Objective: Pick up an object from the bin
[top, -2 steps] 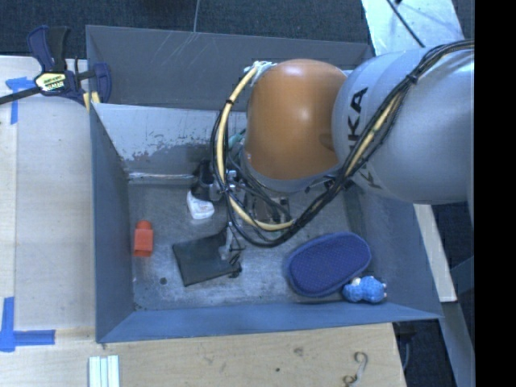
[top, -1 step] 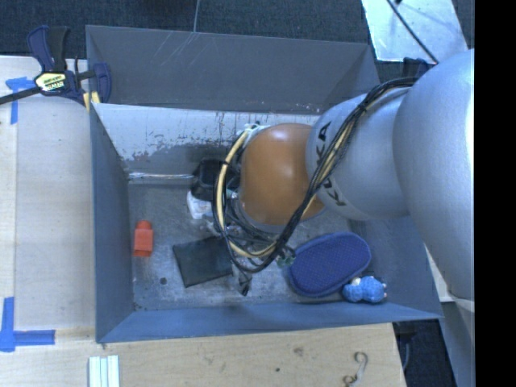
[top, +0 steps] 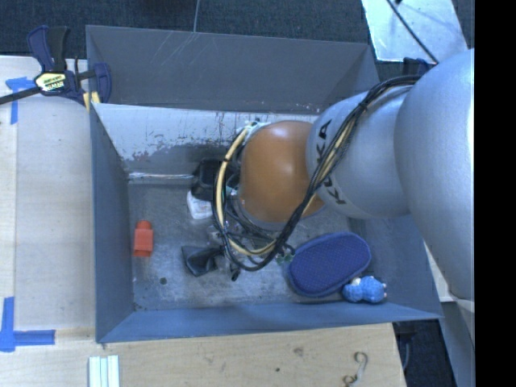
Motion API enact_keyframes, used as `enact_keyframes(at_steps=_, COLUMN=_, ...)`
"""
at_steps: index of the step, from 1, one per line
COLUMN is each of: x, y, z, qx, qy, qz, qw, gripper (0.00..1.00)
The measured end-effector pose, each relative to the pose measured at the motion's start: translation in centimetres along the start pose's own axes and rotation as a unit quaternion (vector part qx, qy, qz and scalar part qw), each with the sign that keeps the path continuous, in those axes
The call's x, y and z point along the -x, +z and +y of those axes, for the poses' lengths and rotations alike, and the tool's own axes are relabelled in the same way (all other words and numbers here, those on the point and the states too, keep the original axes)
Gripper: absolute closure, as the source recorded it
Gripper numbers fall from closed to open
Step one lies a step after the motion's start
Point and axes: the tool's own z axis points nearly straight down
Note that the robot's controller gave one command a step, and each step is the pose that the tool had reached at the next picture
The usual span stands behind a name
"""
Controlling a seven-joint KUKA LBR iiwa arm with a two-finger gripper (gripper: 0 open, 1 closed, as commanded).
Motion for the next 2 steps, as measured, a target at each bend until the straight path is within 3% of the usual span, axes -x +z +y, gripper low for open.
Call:
enact_keyframes(at_steps=1, x=-1.4, y=-12.0, z=-0.8, qx=-0.001, qy=-0.009, qz=-0.0033, qw=1.0000, gripper=1.00)
enact_keyframes(at_steps=2, x=-3.1, y=0.6, z=-2.1, qx=0.001, qy=-0.280, qz=0.0009, qw=0.9601, gripper=1.00)
